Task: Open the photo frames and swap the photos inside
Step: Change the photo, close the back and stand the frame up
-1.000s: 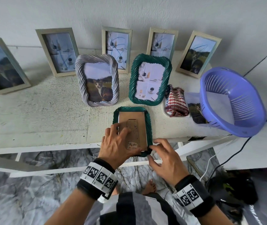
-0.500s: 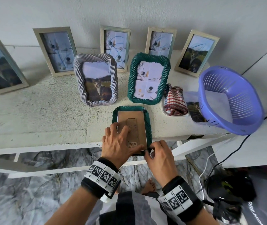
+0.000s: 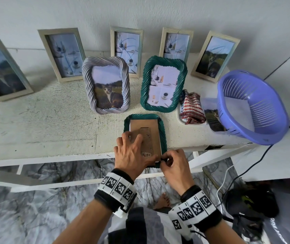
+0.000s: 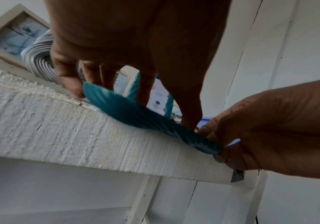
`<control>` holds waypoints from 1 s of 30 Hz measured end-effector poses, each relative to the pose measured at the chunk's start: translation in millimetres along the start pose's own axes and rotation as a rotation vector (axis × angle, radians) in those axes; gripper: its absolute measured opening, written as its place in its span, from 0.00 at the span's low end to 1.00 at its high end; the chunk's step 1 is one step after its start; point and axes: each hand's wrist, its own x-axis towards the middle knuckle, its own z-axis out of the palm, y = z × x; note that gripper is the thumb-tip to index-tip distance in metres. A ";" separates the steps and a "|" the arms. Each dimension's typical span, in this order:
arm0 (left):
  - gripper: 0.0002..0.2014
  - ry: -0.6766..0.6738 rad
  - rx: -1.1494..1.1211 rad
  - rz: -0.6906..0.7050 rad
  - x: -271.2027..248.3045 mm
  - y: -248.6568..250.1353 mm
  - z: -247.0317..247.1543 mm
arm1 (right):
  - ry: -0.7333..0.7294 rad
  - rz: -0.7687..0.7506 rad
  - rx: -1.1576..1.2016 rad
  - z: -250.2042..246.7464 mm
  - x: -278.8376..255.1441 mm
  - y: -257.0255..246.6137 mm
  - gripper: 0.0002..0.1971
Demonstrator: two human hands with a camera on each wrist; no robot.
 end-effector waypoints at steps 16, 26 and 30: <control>0.34 0.012 -0.031 0.049 -4.8 -4.4 -1.9 | 0.006 -0.220 -0.011 -15.2 0.7 14.7 0.14; 0.19 0.110 -0.258 0.252 -8.3 -32.7 -10.0 | -0.180 -0.558 -0.533 -6.8 7.2 7.4 0.33; 0.09 0.244 -0.233 0.167 -28.5 -49.1 -18.4 | -0.161 -0.577 -0.447 -5.6 10.9 9.6 0.28</control>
